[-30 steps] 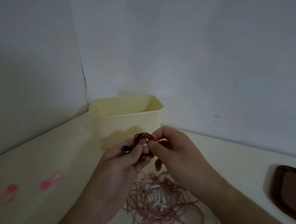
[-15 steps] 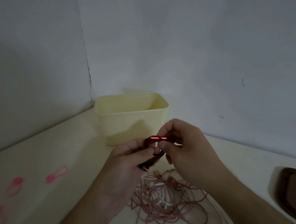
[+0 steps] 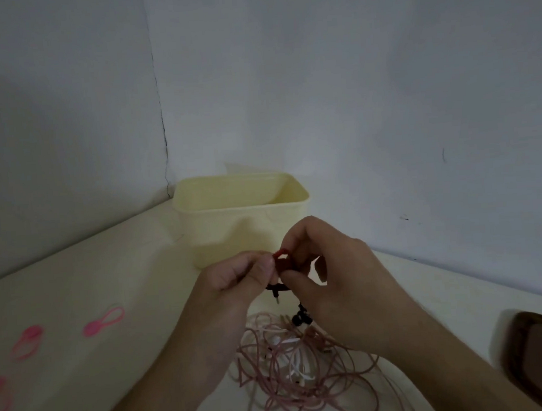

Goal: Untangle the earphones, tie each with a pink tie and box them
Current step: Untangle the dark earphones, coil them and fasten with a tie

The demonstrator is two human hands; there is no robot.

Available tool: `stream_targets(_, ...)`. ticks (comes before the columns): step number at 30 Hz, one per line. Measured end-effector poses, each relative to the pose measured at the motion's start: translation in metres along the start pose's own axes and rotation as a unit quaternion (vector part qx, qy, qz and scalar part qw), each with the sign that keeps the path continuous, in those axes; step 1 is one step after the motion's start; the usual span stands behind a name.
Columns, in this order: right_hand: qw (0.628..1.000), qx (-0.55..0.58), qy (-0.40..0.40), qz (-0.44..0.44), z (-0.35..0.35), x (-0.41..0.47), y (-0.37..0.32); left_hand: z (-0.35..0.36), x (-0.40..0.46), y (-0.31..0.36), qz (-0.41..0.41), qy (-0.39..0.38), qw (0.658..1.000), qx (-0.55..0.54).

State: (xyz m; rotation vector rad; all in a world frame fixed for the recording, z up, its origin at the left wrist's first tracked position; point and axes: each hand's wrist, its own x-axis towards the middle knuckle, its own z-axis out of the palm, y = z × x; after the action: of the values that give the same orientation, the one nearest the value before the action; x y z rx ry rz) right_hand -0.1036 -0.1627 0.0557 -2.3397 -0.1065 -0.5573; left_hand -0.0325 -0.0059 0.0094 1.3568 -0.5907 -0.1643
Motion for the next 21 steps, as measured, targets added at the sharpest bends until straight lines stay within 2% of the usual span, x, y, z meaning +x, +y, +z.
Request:
stream_targets(4,0.992,0.112,0.025,0.051,0.005,0.001,0.002,0.002,0.004,-0.001,-0.037,0.014,0.975,-0.218)
stream_targets(7,0.981,0.182,0.053,0.051,0.007,0.001,0.002,0.002,0.005,-0.004,-0.061,0.013,0.959,-0.275)
stream_targets(11,0.981,0.174,0.076,0.044,0.003,0.001,0.004,0.0,0.005,-0.004,-0.065,0.014,0.981,-0.185)
stream_targets(21,0.998,0.057,-0.024,0.028,-0.003,-0.002,0.002,-0.01,0.003,0.009,0.011,-0.015,0.999,0.031)
